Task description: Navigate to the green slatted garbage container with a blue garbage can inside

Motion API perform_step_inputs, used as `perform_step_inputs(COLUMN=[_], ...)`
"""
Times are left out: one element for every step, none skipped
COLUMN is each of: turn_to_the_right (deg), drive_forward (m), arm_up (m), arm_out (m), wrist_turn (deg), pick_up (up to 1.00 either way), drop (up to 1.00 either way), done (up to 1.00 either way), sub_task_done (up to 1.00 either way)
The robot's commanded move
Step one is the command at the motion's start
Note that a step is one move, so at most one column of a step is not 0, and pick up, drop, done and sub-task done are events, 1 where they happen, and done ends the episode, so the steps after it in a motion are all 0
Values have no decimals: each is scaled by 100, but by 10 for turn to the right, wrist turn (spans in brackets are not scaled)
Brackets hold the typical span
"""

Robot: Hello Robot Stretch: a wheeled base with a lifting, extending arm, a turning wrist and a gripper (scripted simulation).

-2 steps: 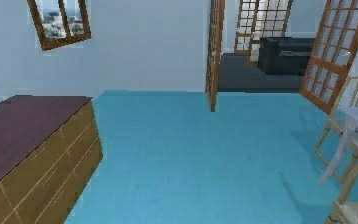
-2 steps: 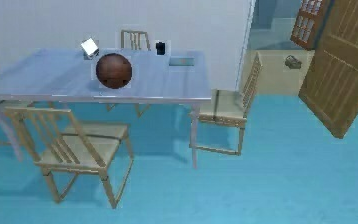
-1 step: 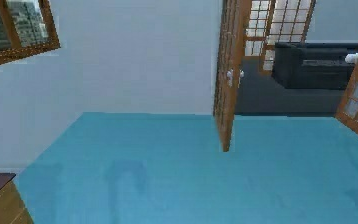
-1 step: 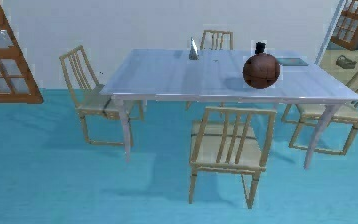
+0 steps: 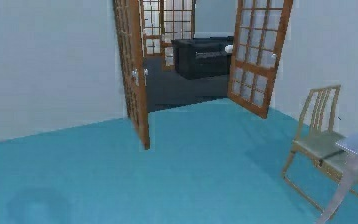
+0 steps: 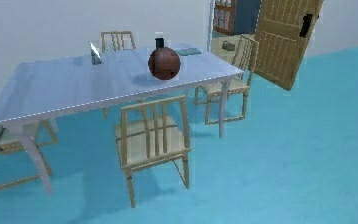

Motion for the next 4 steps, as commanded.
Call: perform_step_inputs(turn_to_the_right=[0,60,0,30], drive_forward=[5,0,100,0], arm_up=[0,0,0,0], arm_out=[0,0,0,0], wrist_turn=[0,0,0,0], pick_up=[0,0,0,0], drop=[0,0,0,0], done=[0,0,0,0], sub_task_done=[0,0,0,0])
